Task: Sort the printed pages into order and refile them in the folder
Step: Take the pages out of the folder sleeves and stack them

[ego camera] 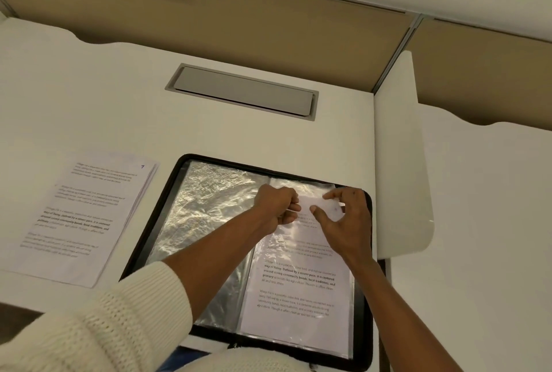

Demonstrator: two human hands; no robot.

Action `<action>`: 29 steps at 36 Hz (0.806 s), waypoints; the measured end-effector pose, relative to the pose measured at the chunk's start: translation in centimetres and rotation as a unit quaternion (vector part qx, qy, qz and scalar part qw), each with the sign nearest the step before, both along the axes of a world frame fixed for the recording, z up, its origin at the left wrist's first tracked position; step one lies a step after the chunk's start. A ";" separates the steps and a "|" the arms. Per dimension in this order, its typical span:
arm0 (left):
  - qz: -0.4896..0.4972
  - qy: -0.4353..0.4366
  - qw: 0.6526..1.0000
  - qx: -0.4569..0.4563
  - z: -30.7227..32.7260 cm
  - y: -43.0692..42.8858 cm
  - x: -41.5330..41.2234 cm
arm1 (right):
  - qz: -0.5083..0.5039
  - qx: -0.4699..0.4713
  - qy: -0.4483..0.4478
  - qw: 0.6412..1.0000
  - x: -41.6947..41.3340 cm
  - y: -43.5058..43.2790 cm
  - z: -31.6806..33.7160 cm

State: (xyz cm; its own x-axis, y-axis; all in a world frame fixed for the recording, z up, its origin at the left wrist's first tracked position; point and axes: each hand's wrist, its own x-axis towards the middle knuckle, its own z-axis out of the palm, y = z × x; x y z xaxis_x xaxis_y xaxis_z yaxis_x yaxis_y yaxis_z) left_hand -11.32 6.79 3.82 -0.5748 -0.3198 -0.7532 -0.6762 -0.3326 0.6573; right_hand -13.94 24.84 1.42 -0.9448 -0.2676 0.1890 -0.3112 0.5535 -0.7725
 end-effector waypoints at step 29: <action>-0.235 0.164 0.802 -0.524 -5.1 -1.6 5.9 | 0.200 0.578 -0.323 0.722 -12.1 -8.6 4.6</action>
State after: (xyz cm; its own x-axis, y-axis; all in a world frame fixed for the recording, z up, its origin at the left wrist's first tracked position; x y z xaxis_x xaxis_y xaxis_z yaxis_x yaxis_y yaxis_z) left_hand -5.46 5.20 -1.33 -0.9297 -0.3684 0.0039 -0.2987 0.7600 0.5772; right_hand -26.05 16.23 6.00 -0.5394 -0.1697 -0.8247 -0.4068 0.9101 0.0788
